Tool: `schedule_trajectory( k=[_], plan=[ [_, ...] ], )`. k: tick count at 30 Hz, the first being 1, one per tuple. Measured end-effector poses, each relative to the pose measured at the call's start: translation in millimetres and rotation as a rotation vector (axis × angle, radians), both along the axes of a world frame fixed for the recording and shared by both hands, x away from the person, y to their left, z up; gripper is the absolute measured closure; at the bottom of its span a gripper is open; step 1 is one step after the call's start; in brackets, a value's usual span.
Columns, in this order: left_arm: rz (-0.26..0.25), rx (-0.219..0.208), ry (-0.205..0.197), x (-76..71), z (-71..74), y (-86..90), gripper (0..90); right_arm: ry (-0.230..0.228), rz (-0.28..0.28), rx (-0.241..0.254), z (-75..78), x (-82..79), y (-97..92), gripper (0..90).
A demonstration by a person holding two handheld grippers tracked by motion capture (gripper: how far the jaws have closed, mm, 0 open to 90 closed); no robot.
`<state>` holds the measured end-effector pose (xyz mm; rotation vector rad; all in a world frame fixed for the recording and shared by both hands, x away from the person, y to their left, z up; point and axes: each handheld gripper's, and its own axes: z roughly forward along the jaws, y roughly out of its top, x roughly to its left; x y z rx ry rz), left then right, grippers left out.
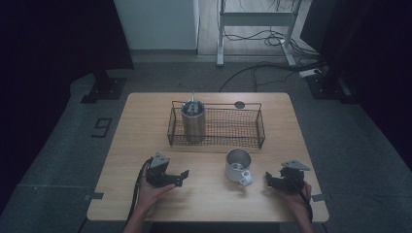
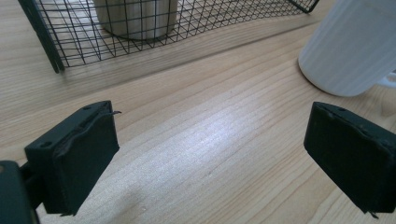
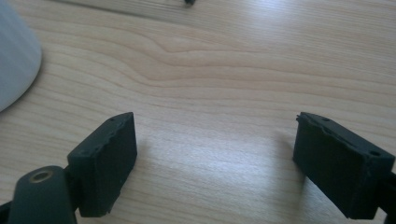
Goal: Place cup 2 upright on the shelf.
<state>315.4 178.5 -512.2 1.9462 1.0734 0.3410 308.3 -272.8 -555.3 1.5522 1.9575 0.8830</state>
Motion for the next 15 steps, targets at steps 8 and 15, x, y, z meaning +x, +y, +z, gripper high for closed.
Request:
schedule_trajectory(
  k=[8, 15],
  plan=[
    [0.007, -0.015, 0.012, 2.3, -1.9, 4.0, 2.8, -0.030, -0.006, 0.062, 6.9, -5.3, -9.8, 13.2],
    [0.006, -0.020, 0.018, 2.8, -2.3, 4.3, 2.9, -0.105, 0.028, 0.159, 29.7, -18.5, -8.9, 13.3]
  ],
)
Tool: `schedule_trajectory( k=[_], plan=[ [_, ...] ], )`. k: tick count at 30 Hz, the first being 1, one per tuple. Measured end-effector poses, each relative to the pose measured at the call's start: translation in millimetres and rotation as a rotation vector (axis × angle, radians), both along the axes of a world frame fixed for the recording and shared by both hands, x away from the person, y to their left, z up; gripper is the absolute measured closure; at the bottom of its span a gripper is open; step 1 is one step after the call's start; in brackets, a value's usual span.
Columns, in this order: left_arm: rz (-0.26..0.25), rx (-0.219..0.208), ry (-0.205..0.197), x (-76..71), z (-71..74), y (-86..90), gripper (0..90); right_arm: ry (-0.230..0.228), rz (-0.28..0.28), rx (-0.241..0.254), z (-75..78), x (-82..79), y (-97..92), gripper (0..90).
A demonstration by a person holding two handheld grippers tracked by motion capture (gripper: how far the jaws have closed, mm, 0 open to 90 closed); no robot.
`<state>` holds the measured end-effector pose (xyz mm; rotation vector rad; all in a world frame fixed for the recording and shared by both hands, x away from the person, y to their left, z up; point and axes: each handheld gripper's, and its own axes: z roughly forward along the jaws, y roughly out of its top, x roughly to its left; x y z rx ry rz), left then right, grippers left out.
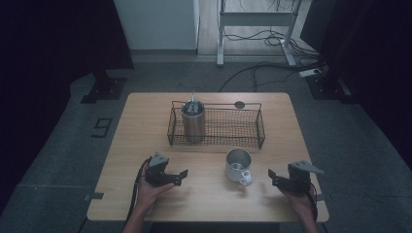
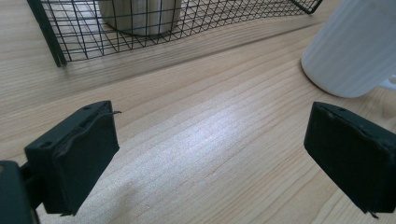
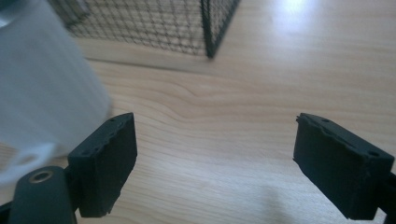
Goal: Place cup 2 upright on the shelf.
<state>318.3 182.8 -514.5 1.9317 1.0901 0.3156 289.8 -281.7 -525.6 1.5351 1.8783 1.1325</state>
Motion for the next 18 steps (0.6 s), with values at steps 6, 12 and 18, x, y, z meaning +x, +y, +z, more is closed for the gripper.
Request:
schedule_trajectory(
  k=[6, 12, 18],
  plan=[
    [-0.008, 0.004, 0.011, 0.7, -2.4, -2.0, 3.3, -0.032, 0.056, 0.053, 14.2, -8.9, 8.4, 13.1],
    [-0.027, 0.013, 0.014, -2.1, -2.5, -7.2, 3.4, -0.055, 0.100, 0.066, 24.0, -12.8, 24.2, 12.9],
    [-0.027, -0.007, -0.005, -6.1, 4.4, -3.6, 3.4, -0.069, 0.130, 0.074, 34.0, -17.2, 41.6, 10.9]
  ],
)
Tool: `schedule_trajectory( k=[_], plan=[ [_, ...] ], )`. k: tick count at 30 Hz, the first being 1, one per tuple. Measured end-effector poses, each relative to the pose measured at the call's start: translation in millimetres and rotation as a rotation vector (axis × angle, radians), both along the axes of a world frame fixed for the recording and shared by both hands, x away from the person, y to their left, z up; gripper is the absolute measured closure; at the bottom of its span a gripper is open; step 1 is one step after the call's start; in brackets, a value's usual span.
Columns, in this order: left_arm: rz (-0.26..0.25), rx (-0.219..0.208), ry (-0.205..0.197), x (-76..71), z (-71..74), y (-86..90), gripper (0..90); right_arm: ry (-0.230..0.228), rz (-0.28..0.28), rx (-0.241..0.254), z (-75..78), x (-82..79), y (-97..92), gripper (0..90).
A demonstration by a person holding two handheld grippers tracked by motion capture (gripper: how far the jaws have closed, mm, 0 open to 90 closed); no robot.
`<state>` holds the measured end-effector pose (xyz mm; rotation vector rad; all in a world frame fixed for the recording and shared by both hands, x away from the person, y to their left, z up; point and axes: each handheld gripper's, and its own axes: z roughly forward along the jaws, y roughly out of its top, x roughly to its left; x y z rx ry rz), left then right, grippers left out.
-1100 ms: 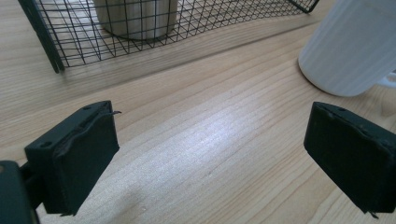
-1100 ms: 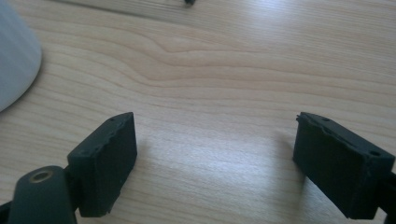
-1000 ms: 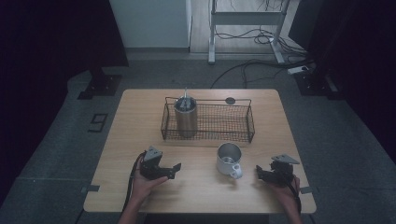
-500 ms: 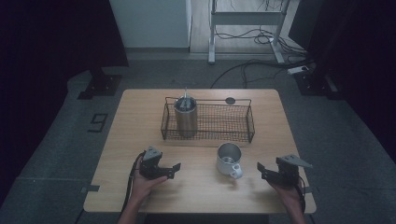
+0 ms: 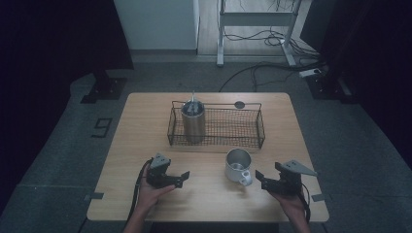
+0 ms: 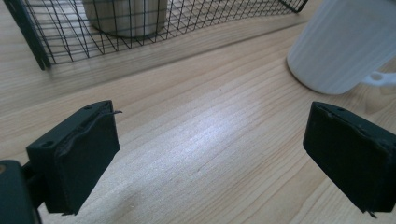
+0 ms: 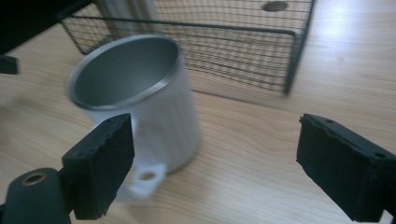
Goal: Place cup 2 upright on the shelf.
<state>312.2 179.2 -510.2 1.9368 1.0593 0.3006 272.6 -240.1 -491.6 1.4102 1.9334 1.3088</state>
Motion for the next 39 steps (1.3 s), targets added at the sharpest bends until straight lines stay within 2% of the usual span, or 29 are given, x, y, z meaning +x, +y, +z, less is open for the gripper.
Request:
schedule_trajectory(
  k=[2, 7, 15, 25, 32, 36, 39],
  plan=[
    [0.004, -0.007, -0.003, -0.5, 1.2, 1.8, 3.4, -0.004, 0.015, 0.012, 3.4, -1.5, 5.2, 10.8],
    [-0.002, -0.020, -0.002, -0.5, 1.0, 4.2, 3.4, -0.008, 0.042, -0.007, 7.9, -0.5, 19.1, 9.0],
    [-0.001, -0.016, 0.001, -1.3, -0.3, 4.6, 3.5, 0.004, 0.062, -0.014, 9.0, 11.7, 38.5, 6.0],
    [0.016, -0.018, -0.008, -6.3, 1.8, 8.1, 3.5, 0.029, 0.077, -0.072, 7.1, 19.3, 58.9, 0.0],
    [0.017, -0.023, -0.014, -4.8, 3.9, 8.3, 3.5, 0.028, 0.088, -0.099, 7.9, 26.4, 65.7, 0.0],
    [0.014, -0.019, -0.023, -5.8, 4.7, 7.5, 3.7, 0.023, 0.101, -0.130, 7.4, 29.7, 73.2, 0.0],
    [0.014, -0.020, -0.025, -6.8, 4.9, 7.6, 3.7, 0.038, 0.107, -0.140, 4.4, 33.5, 78.5, 0.0]
  ],
)
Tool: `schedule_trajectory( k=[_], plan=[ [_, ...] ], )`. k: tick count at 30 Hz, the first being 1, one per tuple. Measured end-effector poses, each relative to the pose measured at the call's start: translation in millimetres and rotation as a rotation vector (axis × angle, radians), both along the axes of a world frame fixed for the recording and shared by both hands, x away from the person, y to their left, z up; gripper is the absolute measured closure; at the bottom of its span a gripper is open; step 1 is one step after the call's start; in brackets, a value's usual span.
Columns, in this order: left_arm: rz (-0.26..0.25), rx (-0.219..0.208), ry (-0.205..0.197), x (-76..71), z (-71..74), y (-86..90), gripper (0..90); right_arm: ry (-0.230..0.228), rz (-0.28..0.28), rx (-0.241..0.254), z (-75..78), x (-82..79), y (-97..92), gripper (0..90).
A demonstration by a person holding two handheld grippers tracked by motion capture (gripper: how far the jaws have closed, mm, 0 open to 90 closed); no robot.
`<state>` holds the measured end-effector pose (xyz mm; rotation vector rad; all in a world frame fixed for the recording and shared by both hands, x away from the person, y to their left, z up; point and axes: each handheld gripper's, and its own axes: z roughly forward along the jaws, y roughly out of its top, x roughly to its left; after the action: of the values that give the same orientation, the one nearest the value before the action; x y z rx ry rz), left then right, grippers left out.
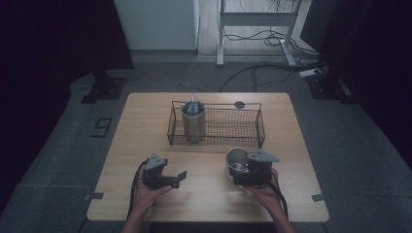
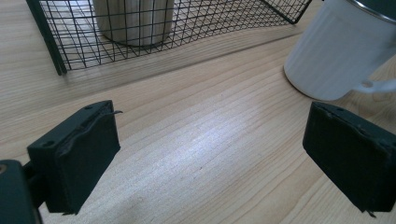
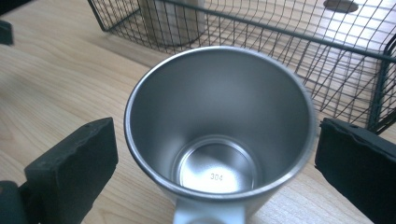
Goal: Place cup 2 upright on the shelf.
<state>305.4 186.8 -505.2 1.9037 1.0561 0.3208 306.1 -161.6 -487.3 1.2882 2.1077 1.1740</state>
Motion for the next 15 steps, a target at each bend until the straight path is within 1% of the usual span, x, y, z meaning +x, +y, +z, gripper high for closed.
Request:
schedule_trajectory(
  k=[3, 6, 8, 9, 11, 13, 15],
  plan=[
    [0.000, 0.001, 0.002, -0.2, 0.0, 0.3, 3.7, 0.009, -0.002, -0.024, -3.7, 3.1, 5.4, 0.0],
    [0.001, 0.007, 0.000, 0.0, -0.6, 0.0, 3.6, 0.016, -0.008, -0.034, -7.2, 7.2, 7.8, 0.0],
    [0.003, 0.020, -0.001, 0.0, -1.3, -0.6, 3.6, 0.025, -0.012, -0.037, -9.7, 11.3, 8.5, 0.0],
    [0.004, 0.020, 0.000, 0.1, -1.5, -0.9, 3.6, 0.031, -0.013, -0.030, -11.0, 13.4, 9.2, 0.0],
    [0.002, 0.020, 0.000, 0.0, -1.7, -1.3, 3.6, 0.040, -0.006, -0.036, -13.6, 16.1, 10.9, 0.0],
    [-0.002, 0.022, -0.001, -0.2, -1.7, -1.8, 3.6, 0.038, -0.003, -0.046, -16.7, 17.7, 12.8, 4.2],
    [-0.005, 0.020, 0.000, -0.7, -1.6, -2.4, 3.6, 0.034, -0.002, -0.051, -18.6, 18.3, 13.4, 5.6]
  ],
)
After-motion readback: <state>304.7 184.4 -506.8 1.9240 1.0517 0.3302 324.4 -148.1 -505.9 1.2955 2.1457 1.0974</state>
